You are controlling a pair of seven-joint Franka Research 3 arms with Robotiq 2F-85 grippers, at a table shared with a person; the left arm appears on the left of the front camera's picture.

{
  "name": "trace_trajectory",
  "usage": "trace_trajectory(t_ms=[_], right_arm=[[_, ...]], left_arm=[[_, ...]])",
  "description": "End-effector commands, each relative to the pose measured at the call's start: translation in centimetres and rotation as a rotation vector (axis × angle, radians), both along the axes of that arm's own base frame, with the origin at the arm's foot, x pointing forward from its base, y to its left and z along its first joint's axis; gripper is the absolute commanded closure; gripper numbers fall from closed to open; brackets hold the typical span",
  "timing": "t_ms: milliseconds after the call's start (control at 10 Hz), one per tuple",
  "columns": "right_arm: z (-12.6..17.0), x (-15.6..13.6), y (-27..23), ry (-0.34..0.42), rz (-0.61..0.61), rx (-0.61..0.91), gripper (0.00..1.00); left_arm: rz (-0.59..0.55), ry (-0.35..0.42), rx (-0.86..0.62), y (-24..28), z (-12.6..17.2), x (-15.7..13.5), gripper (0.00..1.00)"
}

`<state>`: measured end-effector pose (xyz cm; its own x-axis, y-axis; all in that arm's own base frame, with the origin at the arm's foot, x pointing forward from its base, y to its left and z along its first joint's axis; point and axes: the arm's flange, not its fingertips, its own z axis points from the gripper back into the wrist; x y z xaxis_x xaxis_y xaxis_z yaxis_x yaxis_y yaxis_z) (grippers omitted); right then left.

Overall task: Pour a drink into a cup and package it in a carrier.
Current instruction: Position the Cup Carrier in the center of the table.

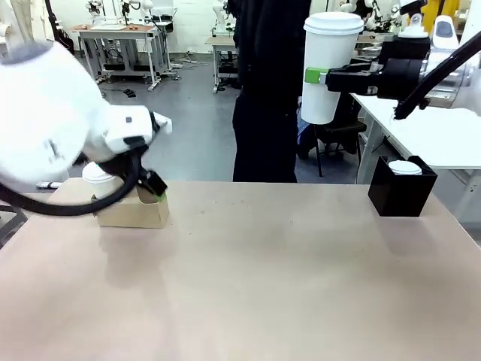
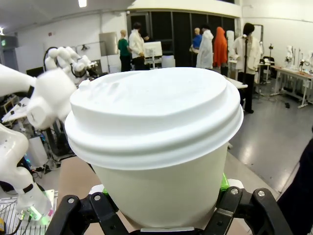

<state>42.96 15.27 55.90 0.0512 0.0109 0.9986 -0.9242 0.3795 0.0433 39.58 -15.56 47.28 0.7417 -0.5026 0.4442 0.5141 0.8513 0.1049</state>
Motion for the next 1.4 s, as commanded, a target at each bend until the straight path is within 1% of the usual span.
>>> trace_trajectory(t_ms=[0, 100, 200, 300, 400, 500, 600, 800, 900, 1100, 1200, 1300], right_arm=[[0.3, -0.2, 0.1, -0.007, 0.003, 0.004, 0.19], [0.3, -0.2, 0.1, -0.007, 0.003, 0.004, 0.19], [0.3, -0.2, 0.1, -0.007, 0.003, 0.004, 0.19], [0.3, -0.2, 0.1, -0.007, 0.003, 0.004, 0.19], [0.3, -0.2, 0.1, -0.007, 0.003, 0.004, 0.19], [0.3, -0.2, 0.1, -0.007, 0.003, 0.004, 0.19], [0.3, -0.2, 0.1, -0.007, 0.003, 0.004, 0.19], [0.3, -0.2, 0.1, -0.007, 0.003, 0.004, 0.19], [0.3, -0.2, 0.1, -0.007, 0.003, 0.004, 0.19], [0.3, -0.2, 0.1, -0.007, 0.003, 0.004, 0.19], [0.3, -0.2, 0.1, -0.007, 0.003, 0.004, 0.19], [0.3, -0.2, 0.1, -0.007, 0.003, 0.004, 0.19]], left_arm=[[0.114, 0.039, -0.03, 0.8, 5.0, 1.0, 0.0], [0.153, 0.045, -0.034, 1.2, 7.2, 2.0, 0.0], [0.202, 0.053, -0.026, 1.9, 8.6, 2.9, 0.0], [0.263, 0.057, -0.032, 2.7, 9.4, 4.2, 0.0], [0.298, 0.074, -0.054, 3.7, 9.6, 5.5, 0.0], [0.361, 0.107, -0.053, 4.8, 9.5, 7.6, 0.0], [0.402, 0.11, -0.032, 5.7, 8.6, 9.0, 0.0], [0.423, 0.155, -0.053, 7.1, 6.0, 10.9, 0.0], [0.445, 0.166, -0.052, 7.4, 4.7, 11.7, 0.0], [0.451, 0.185, -0.037, 7.4, 3.4, 12.3, 0.0], [0.464, 0.184, -0.028, 7.5, 3.3, 12.3, 0.59], [0.476, 0.181, -0.021, 7.3, 3.4, 12.4, 0.6]])
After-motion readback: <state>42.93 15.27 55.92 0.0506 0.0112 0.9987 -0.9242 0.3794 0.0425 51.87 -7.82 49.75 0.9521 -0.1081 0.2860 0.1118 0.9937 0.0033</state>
